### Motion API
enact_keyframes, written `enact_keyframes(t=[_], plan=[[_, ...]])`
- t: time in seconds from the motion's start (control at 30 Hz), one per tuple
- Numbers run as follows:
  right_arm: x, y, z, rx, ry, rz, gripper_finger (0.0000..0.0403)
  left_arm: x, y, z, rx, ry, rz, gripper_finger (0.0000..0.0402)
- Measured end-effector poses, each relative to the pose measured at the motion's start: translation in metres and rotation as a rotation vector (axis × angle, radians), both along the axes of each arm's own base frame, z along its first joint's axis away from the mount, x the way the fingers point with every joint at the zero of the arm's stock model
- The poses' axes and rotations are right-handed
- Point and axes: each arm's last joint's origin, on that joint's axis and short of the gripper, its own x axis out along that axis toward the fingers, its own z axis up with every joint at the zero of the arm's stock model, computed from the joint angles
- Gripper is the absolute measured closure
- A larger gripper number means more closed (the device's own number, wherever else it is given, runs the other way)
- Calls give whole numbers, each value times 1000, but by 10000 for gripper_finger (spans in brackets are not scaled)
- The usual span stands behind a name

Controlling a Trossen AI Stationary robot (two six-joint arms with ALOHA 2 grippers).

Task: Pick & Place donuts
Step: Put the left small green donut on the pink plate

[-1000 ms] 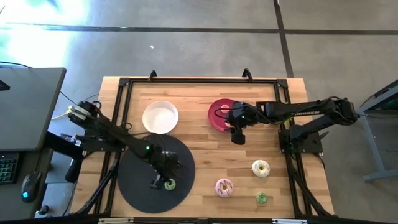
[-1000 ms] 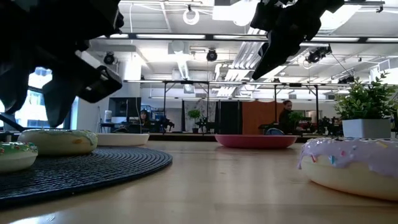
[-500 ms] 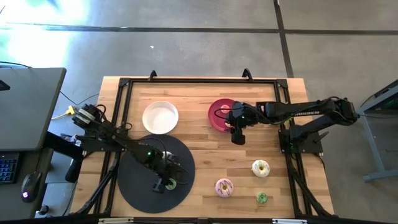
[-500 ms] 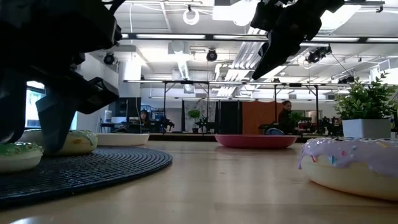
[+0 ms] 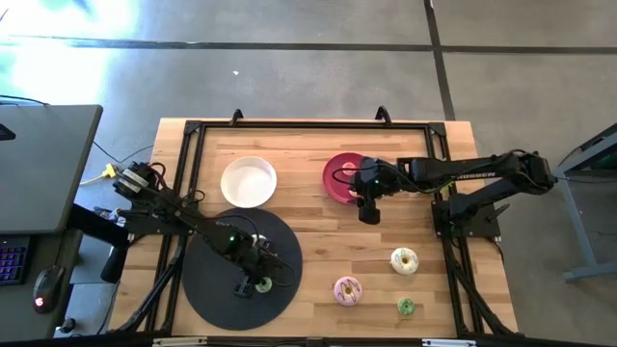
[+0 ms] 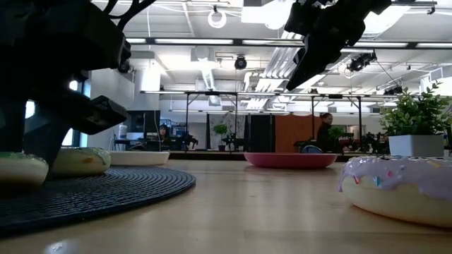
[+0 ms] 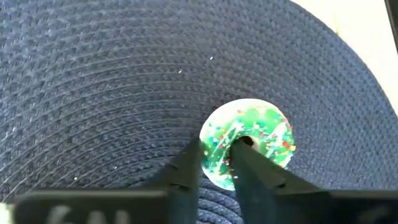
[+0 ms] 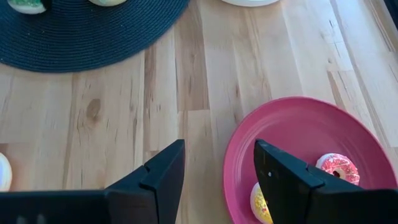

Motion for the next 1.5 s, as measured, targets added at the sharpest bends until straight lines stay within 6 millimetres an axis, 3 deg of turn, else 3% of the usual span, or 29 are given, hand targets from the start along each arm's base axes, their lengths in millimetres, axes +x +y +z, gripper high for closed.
enact_keyframes(t=[0.13,0.37,0.53,0.7,0.9,1.07,1.3,1.5], plan=[[0,0,0,0,-3,0,221,5,-1,6,-9,-69,34,392],[-1,0,0,-2,6,-2,222,45,25,40,-68,-175,248,382],[-9,1,-2,-6,76,19,222,76,75,66,-48,-279,363,398],[-22,-1,-5,-96,201,-9,222,93,144,85,16,-369,477,395],[-24,-5,-6,-213,237,-76,222,106,219,82,89,-495,610,395],[-24,-6,-5,-245,237,-85,222,117,259,61,25,-567,711,394],[-24,-6,-5,-233,230,-104,222,123,277,19,-25,-485,790,394],[-24,-6,-5,-231,229,-105,222,133,280,8,-7,-558,778,394]])
